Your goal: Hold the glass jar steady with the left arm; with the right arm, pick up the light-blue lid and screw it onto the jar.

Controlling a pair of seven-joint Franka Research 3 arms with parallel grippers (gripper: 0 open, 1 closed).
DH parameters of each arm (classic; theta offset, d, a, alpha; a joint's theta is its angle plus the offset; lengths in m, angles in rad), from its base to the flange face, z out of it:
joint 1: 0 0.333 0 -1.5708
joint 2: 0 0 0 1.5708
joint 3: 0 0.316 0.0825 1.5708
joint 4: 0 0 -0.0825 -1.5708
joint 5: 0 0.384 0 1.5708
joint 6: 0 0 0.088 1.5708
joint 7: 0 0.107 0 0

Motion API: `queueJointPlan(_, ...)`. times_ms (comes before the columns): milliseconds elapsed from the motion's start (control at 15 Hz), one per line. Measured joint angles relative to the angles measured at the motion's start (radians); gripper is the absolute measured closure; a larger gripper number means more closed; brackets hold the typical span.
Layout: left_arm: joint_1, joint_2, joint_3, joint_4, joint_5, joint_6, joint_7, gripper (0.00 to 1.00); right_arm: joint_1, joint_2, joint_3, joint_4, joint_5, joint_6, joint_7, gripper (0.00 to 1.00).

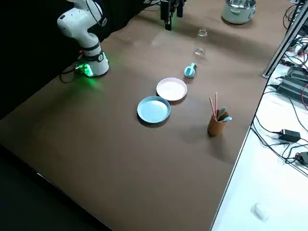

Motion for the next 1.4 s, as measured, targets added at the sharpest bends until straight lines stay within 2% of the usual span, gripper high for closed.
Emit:
queueJointPlan(133,-0.003,0.020,-0.012,0.000,-0.019,0.004,0.005,0.00,0.000,0.000,0.000,-0.001,0.000,0.000,0.000,0.00)
queueJointPlan(267,-0.005,0.060,-0.055,0.000,-0.038,0.019,0.006,0.00,0.000,0.001,0.000,-0.001,0.000,0.000,0.000,0.00)
queueJointPlan(533,-0.028,0.158,-0.132,0.006,-0.039,0.056,0.011,0.00,0.000,0.001,0.000,-0.001,0.000,0.000,0.000,0.00)
queueJointPlan(667,-0.028,0.227,-0.174,0.035,-0.045,0.063,0.071,0.00,0.000,0.001,0.001,-0.001,0.000,0.000,0.000,0.00)
queueJointPlan(867,-0.028,0.274,-0.184,0.065,-0.160,0.064,0.094,0.00,0.000,0.001,0.001,-0.001,0.000,0.000,0.000,0.00)
queueJointPlan(1067,-0.027,0.302,-0.207,0.091,-0.191,0.084,0.163,0.00,0.000,0.001,0.001,-0.001,0.000,0.000,0.000,0.00)
queueJointPlan(1267,-0.025,0.333,-0.221,0.104,-0.239,0.092,0.312,0.00,0.000,0.001,0.001,-0.001,0.000,0.000,0.000,0.00)
queueJointPlan(1400,-0.007,0.352,-0.221,0.105,-0.346,0.093,0.435,0.00,0.000,0.001,0.001,-0.001,0.000,0.000,0.000,0.00)
